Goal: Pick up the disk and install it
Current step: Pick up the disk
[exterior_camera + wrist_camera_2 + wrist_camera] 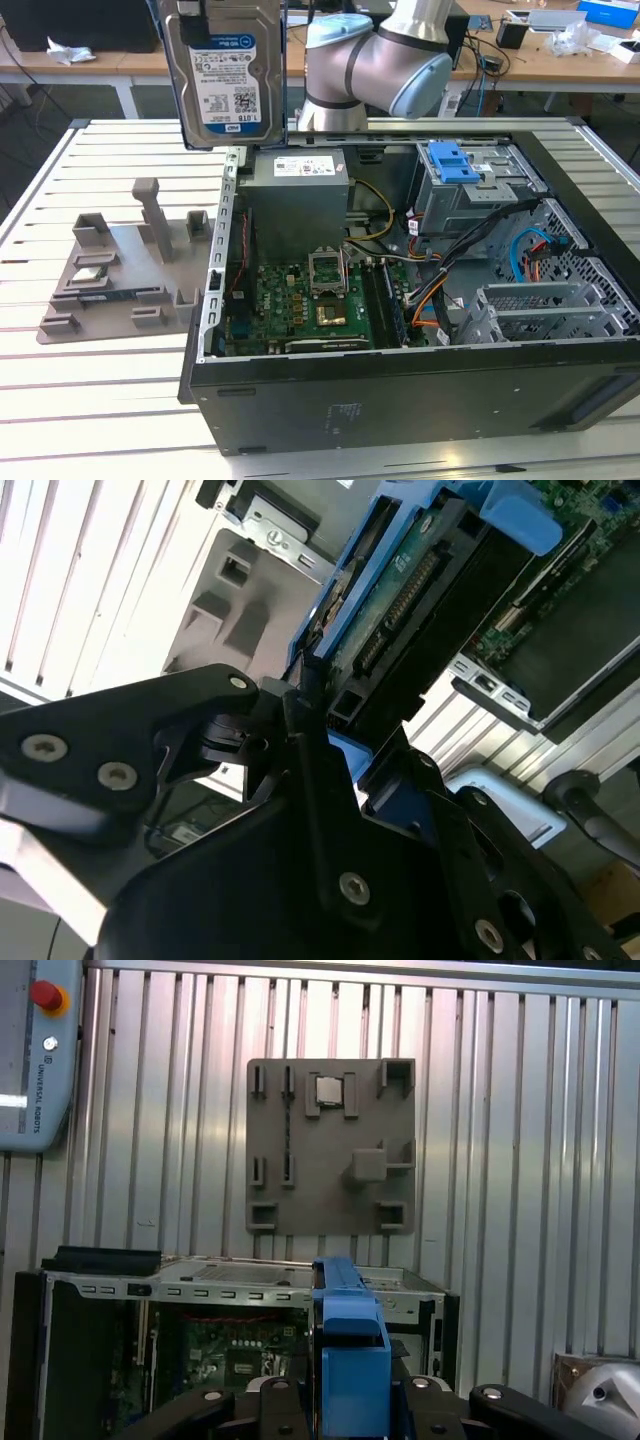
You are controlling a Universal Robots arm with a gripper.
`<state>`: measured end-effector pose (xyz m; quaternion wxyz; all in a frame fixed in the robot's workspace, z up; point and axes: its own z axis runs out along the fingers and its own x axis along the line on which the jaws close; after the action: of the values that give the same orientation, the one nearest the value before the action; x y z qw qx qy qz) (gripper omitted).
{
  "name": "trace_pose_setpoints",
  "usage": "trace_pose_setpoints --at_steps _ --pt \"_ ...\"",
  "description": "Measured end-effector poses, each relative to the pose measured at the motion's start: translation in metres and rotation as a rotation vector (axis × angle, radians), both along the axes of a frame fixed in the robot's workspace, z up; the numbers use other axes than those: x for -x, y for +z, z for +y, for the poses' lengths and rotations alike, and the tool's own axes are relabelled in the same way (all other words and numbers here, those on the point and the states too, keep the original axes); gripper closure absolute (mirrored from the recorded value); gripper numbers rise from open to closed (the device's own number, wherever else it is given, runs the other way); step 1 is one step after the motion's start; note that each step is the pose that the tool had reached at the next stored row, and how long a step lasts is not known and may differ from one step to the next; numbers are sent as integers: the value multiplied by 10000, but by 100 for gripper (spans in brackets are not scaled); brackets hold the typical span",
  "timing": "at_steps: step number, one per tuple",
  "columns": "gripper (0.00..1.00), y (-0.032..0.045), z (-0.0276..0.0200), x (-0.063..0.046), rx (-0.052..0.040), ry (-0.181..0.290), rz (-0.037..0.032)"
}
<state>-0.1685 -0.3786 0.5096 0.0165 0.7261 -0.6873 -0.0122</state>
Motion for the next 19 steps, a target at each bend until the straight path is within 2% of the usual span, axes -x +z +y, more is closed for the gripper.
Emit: trace_pose_setpoints --at_steps 2,4,8,9,15,19 --pt "63 0 -70 0 0 0 0" --pt "63 -1 -185 0 -1 0 -1" --pt "63 -4 -304 -23 0 -1 2" --pt "63 -7 -351 -81 -2 1 14" --pt "63 -14 -454 -328 0 1 74" --pt "63 -20 -540 -560 1 1 130"
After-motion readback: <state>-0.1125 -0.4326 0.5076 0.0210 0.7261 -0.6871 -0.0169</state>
